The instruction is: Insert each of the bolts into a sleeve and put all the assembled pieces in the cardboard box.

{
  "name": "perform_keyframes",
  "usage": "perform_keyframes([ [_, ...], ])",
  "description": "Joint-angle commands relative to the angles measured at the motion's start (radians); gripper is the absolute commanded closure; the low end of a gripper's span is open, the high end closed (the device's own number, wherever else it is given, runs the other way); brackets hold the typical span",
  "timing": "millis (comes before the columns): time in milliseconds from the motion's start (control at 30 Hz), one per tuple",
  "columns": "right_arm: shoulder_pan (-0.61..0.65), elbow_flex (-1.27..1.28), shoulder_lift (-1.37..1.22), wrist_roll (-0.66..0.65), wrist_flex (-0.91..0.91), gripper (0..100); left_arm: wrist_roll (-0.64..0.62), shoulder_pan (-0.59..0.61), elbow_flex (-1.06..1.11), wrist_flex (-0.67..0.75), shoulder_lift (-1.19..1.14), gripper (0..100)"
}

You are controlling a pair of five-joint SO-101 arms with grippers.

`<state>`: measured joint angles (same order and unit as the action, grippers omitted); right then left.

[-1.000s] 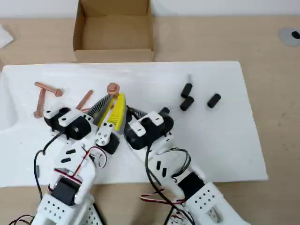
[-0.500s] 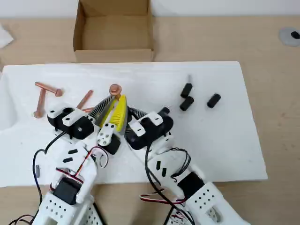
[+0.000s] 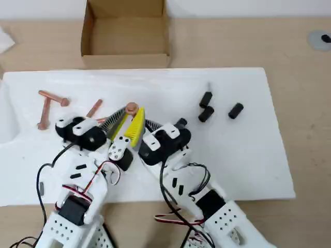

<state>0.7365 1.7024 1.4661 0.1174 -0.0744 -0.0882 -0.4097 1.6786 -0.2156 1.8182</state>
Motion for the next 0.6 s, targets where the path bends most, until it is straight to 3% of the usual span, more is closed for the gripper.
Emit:
perform_keyframes([
  [0,0.008,-0.002,0.028,0.008,0.029,98.9,-0.003,0.015,-0.052,-0.044,0.007,89],
  [333,0.007,-0.002,0.025,0.008,0.021,98.9,0.002,0.032,-0.265,-0.414,0.007,81],
  [567,-0.067,-0.065,0.010,0.008,-0.003,98.9,0.002,0.190,-0.388,-0.443,0.001,82],
])
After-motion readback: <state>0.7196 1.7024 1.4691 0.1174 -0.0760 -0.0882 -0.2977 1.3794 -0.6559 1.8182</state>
